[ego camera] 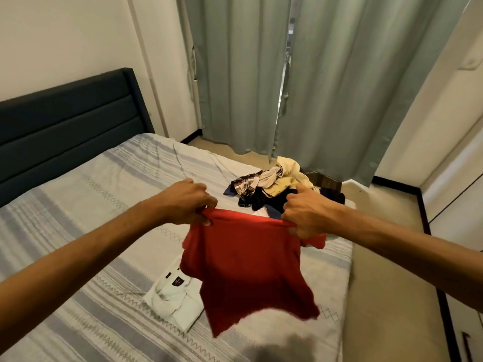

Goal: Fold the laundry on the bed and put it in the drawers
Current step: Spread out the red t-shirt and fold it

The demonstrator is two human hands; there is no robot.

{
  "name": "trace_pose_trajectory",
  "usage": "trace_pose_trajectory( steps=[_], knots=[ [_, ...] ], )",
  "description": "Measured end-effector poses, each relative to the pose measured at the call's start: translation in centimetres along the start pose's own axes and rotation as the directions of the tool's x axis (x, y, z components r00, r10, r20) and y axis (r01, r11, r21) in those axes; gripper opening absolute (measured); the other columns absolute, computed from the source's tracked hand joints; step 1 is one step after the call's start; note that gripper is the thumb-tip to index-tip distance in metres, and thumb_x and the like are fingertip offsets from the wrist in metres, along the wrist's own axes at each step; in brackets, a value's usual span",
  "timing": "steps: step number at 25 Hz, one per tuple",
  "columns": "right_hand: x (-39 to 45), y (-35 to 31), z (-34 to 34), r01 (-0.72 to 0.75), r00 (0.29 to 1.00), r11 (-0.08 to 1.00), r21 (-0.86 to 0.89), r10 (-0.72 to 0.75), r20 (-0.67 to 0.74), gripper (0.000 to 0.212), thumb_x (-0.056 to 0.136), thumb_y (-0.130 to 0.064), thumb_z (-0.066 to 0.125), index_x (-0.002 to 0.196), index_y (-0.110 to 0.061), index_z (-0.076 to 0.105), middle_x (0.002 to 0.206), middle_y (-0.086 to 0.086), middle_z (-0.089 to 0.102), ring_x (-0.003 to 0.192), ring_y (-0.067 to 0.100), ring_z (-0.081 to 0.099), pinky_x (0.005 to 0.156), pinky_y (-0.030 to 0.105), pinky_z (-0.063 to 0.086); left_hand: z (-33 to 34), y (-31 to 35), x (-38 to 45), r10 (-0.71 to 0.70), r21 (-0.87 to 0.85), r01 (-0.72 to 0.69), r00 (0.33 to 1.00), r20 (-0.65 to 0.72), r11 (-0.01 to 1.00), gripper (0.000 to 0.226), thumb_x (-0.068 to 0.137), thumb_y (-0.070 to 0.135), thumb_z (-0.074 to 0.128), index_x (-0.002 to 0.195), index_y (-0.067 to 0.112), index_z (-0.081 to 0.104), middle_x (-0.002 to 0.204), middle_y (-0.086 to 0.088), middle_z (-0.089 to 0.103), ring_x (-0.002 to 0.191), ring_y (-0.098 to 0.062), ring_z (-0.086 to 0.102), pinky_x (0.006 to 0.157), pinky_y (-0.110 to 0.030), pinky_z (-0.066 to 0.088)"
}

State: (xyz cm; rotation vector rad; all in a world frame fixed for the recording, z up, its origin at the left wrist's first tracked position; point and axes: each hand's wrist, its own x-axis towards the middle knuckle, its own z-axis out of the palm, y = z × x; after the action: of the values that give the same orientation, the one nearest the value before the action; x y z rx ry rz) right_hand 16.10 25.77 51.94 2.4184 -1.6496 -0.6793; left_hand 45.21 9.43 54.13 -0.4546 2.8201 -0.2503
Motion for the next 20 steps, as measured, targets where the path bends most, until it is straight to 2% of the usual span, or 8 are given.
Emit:
trace_pose_trajectory(
  steps=[2, 4, 6, 10, 14, 16, 17, 20],
  knots=[
    [-1.9, 0.5, 2.2, 0.006, 1.0, 0.997, -0.072, -0.008, -0.03, 0.038, 0.095, -0.06, 0.047, 0.104, -0.029, 0.068, 0.081, -0.004, 0.06, 0.08, 0.02, 0.05, 0.078, 0.041, 0.029, 1.6, 1.4, -1.0, 0.166, 0.15, -0.134, 0.961, -0.223, 0.979, 0.037, 0.089, 0.067, 0.064, 0.1, 0.032, 0.058, 0.089, 0.016, 0.06, 0.086, -0.009, 0.047, 0.077, -0.032, 0.039],
    [-4.3, 0.3, 4.8, -0.006, 1.0, 0.996, -0.086, 0.008, 0.02, 0.033, 0.095, -0.057, 0.054, 0.112, -0.03, 0.066, 0.083, -0.003, 0.065, 0.081, 0.022, 0.056, 0.087, 0.046, 0.037, 4.0, 3.7, -2.2, 0.357, 0.228, -0.289, 0.86, -0.365, 0.93, 0.036, 0.082, 0.062, 0.074, 0.092, 0.031, 0.06, 0.082, 0.014, 0.059, 0.08, -0.011, 0.048, 0.07, -0.031, 0.038],
    [-6.6, -0.3, 7.1, -0.064, 0.998, 0.983, -0.173, 0.063, -0.013, 0.029, 0.094, -0.05, 0.063, 0.113, -0.027, 0.065, 0.082, 0.002, 0.069, 0.079, 0.025, 0.062, 0.089, 0.048, 0.037, 6.9, 6.6, -3.0, 0.462, 0.229, -0.403, 0.806, -0.37, 0.886, 0.025, 0.086, 0.052, 0.072, 0.096, 0.03, 0.064, 0.091, 0.01, 0.057, 0.084, -0.011, 0.05, 0.07, -0.03, 0.043],
    [-9.3, 0.8, 8.3, -0.359, 0.914, 0.93, -0.076, 0.334, -0.229, 0.03, 0.099, -0.044, 0.045, 0.09, -0.023, 0.065, 0.074, 0.003, 0.066, 0.07, 0.025, 0.06, 0.081, 0.044, 0.038, 11.1, 8.9, -3.0, 0.497, 0.148, -0.475, 0.833, -0.241, 0.868, 0.022, 0.099, 0.051, 0.053, 0.105, 0.035, 0.067, 0.131, 0.007, 0.057, 0.102, -0.014, 0.055, 0.077, -0.033, 0.051],
    [-10.2, 2.7, 10.4, -0.349, 0.928, 0.936, -0.039, 0.34, -0.155, 0.012, 0.097, -0.025, 0.063, 0.095, -0.014, 0.068, 0.09, 0.008, 0.075, 0.086, 0.029, 0.072, 0.098, 0.046, 0.05, 12.3, 8.4, -2.4, 0.271, -0.103, -0.285, 0.953, -0.134, 0.953, 0.034, 0.103, 0.062, 0.036, 0.101, 0.036, 0.058, 0.103, 0.017, 0.066, 0.095, -0.011, 0.059, 0.078, -0.03, 0.045],
    [-10.2, 2.6, 10.7, -0.348, 0.921, 0.935, -0.064, 0.328, -0.209, 0.016, 0.09, -0.018, 0.074, 0.099, -0.005, 0.072, 0.098, 0.018, 0.077, 0.095, 0.037, 0.074, 0.106, 0.054, 0.051, 13.3, 9.8, -1.6, 0.157, -0.341, -0.153, 0.988, -0.017, 0.928, 0.038, 0.099, 0.068, 0.042, 0.115, 0.037, 0.057, 0.112, 0.019, 0.066, 0.104, -0.007, 0.057, 0.085, -0.029, 0.044],
    [-10.1, 2.3, 10.0, -0.335, 0.906, 0.942, -0.03, 0.313, -0.286, 0.019, 0.086, -0.015, 0.078, 0.098, -0.002, 0.073, 0.099, 0.021, 0.076, 0.096, 0.04, 0.074, 0.105, 0.057, 0.05, 13.7, 11.0, -0.9, 0.094, -0.513, -0.069, 0.995, 0.023, 0.856, 0.043, 0.095, 0.069, 0.053, 0.123, 0.037, 0.055, 0.119, 0.019, 0.064, 0.107, -0.005, 0.056, 0.087, -0.027, 0.045],
    [-9.8, 2.0, 6.0, -0.317, 0.797, 0.947, 0.052, 0.296, -0.526, 0.021, 0.097, -0.021, 0.066, 0.093, -0.004, 0.077, 0.095, 0.019, 0.078, 0.095, 0.038, 0.075, 0.11, 0.053, 0.045, 13.4, 16.2, 2.7, -0.011, -0.886, 0.084, 0.996, 0.088, 0.455, 0.079, 0.079, 0.071, 0.075, 0.142, 0.036, 0.043, 0.135, 0.014, 0.056, 0.117, -0.005, 0.058, 0.095, -0.023, 0.05]
  ],
)
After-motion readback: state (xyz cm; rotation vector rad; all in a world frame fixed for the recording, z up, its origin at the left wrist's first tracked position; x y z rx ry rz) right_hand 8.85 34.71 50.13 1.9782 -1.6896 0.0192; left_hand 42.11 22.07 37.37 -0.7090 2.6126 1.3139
